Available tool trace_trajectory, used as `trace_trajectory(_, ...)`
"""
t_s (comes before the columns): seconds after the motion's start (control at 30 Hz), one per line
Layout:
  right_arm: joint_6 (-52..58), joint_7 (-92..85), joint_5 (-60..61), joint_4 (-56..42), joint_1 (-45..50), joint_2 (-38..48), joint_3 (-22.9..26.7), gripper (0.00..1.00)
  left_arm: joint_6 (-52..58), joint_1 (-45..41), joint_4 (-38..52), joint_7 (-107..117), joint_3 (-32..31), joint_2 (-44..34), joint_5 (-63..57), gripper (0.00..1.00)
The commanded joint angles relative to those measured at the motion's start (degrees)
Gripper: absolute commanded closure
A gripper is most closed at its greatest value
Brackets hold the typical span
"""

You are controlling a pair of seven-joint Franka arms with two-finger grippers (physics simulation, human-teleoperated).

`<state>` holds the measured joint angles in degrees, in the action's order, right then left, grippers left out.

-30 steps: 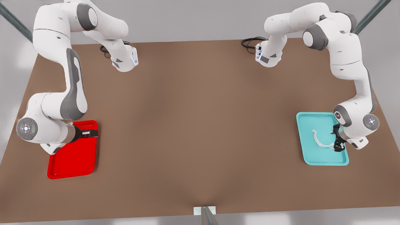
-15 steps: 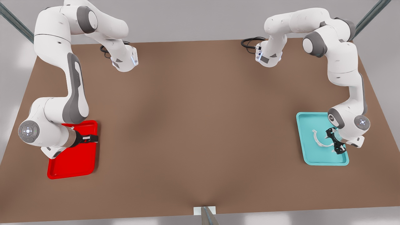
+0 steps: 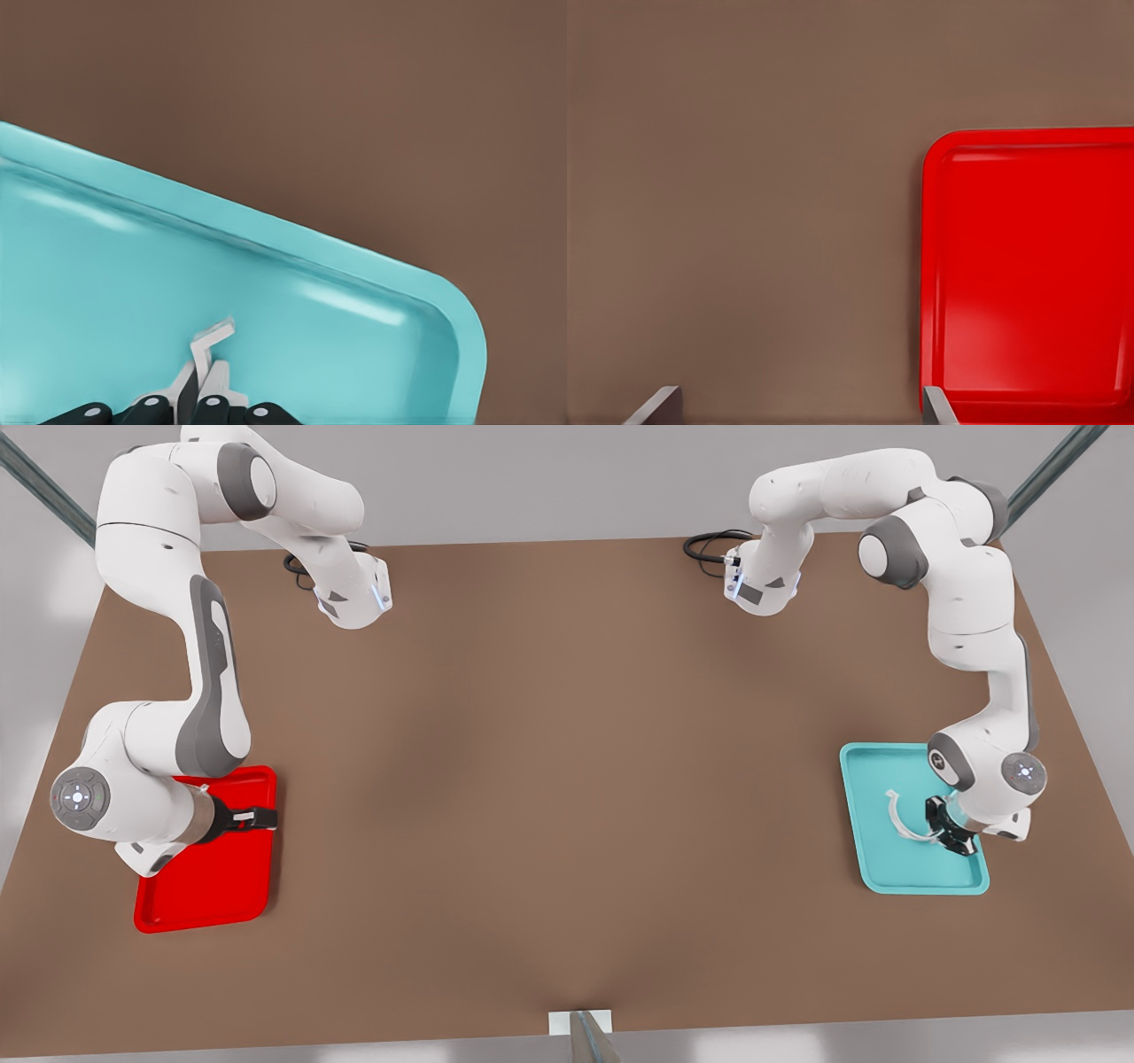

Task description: Take the drainage pipe clamp from the left arm, pass it to the right arm, and place it in the plate on the right side

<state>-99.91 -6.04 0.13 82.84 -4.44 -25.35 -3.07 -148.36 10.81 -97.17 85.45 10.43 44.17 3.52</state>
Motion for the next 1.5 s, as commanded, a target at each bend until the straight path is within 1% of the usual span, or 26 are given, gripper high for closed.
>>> trace_trajectory(0.0,0.15,-1.43,0.13,-0.22,0.04,0.21,-0.09,0.00,-0.09,0.00,-0.04,1.83,-0.06,-0.05,-0.09,0.79)
trace_trajectory(0.23,1.30,-0.99,0.22,-1.45,0.22,0.65,-0.27,0.00,-0.09,0.18,0.05,-0.27,-0.06,0.48,-0.09,0.79)
trace_trajectory(0.3,4.63,-1.43,-0.22,-3.04,0.04,4.95,-0.26,0.00,0.53,0.18,0.14,-3.35,-0.15,-1.19,0.00,0.79)
trace_trajectory(0.33,4.90,-1.69,-0.22,-3.04,-0.14,8.03,0.26,0.00,4.13,-0.18,1.19,-3.53,-0.77,-3.21,-0.17,0.79)
trace_trajectory(0.4,6.57,-1.16,0.13,-2.33,-1.37,11.02,-0.26,0.00,12.82,-1.67,3.56,-7.83,-1.03,-7.26,-0.09,0.79)
trace_trajectory(0.43,7.62,-1.16,0.13,-1.89,-1.89,11.73,-0.18,0.00,17.48,-1.85,5.14,-10.21,-2.35,-9.10,0.00,0.79)
trace_trajectory(0.47,8.68,-0.99,0.22,-1.63,-1.63,13.48,-0.35,0.00,26.35,-1.67,9.71,-10.04,-5.51,-10.42,0.09,0.79)
trace_trajectory(0.5,9.20,-0.99,0.22,-1.54,-1.45,13.57,-0.53,0.00,33.30,-3.07,14.10,-7.67,-6.22,-10.34,0.26,0.79)
trace_trajectory(0.53,10.44,-1.25,0.13,-1.89,-1.72,13.22,-1.41,0.00,41.47,-9.48,18.50,6.37,-6.22,-10.34,-0.09,0.79)
trace_trajectory(0.57,10.44,-1.60,0.22,-1.89,-1.72,13.22,-1.50,0.00,46.66,-14.22,21.05,18.84,-6.39,-10.34,0.17,0.79)
trace_trajectory(0.63,10.53,-1.08,0.22,-2.07,-1.54,13.22,-2.73,0.00,50.98,-21.62,22.99,41.09,-6.65,-10.51,12.38,0.79)
trace_trajectory(0.7,10.70,-1.08,0.22,-2.07,-1.72,13.31,-2.99,0.00,49.31,-26.36,24.66,63.95,-6.57,-10.42,26.53,0.79)
trace_trajectory(0.77,10.70,-1.43,0.39,-2.07,-1.81,13.22,-2.99,0.00,38.95,-29.17,24.66,82.06,-6.57,-10.16,36.21,0.79)
trace_trajectory(0.8,10.62,-1.60,0.39,-2.16,-1.63,13.22,-3.69,0.00,34.99,-31.99,24.66,90.23,-6.57,-10.07,36.04,0.79)
trace_trajectory(0.87,10.70,-0.81,0.30,-3.04,-1.63,13.49,-8.26,0.00,25.85,-36.64,24.66,100.52,-6.57,-9.20,36.12,0.79)
trace_trajectory(0.9,10.70,-0.99,0.30,-3.82,-1.54,13.40,-10.01,0.00,19.01,-39.45,24.66,105.53,-6.48,-8.32,35.95,0.79)
trace_trajectory(0.97,10.18,-0.90,3.19,-4.70,-1.54,12.69,-14.15,0.00,10.82,-44.90,24.66,109.84,-6.30,-6.12,33.40,0.79)
trace_trajectory(1.0,10.09,-0.20,4.70,-6.11,0.38,12.69,-14.59,0.00,7.39,-46.14,24.57,111.43,-6.30,-5.85,32.87,0.79)
trace_trajectory(1.07,9.30,9.55,4.52,-8.31,6.19,11.29,-14.59,0.00,7.03,-46.32,24.66,112.48,-6.39,-5.41,33.05,0.79)
trace_trajectory(1.13,1.92,11.93,2.24,-9.54,10.50,6.19,-14.59,0.00,5.54,-47.81,24.66,114.50,-6.48,-5.33,33.22,0.79)
trace_trajectory(1.23,-1.16,16.32,-0.31,-11.30,15.33,3.03,-14.42,0.00,2.11,-49.13,24.66,116.88,-6.48,-3.66,33.14,0.79)
trace_trajectory(1.3,-3.62,19.84,-1.27,-11.83,18.23,0.66,-14.42,0.00,2.02,-51.23,24.66,116.79,-6.48,-3.22,28.23,0.79)
trace_trajectory(1.33,-3.98,26.07,-3.30,-11.83,20.08,0.13,-14.59,0.00,2.20,-52.56,24.66,116.35,-6.48,-2.69,26.20,0.79)
trace_trajectory(1.37,-5.46,27.31,-4.09,-11.83,21.40,-0.49,-14.42,0.00,3.51,-53.61,24.66,115.82,-6.65,-2.60,22.07,0.79)
trace_trajectory(1.4,-6.87,29.06,-4.18,-12.00,22.54,-1.28,-14.33,0.00,5.71,-53.61,24.74,113.81,-6.83,-2.86,21.18,0.79)
trace_trajectory(1.47,-8.19,31.09,-4.53,-13.06,23.68,-3.04,-14.42,0.00,13.88,-53.44,27.12,107.30,-7.53,-2.78,21.18,0.79)
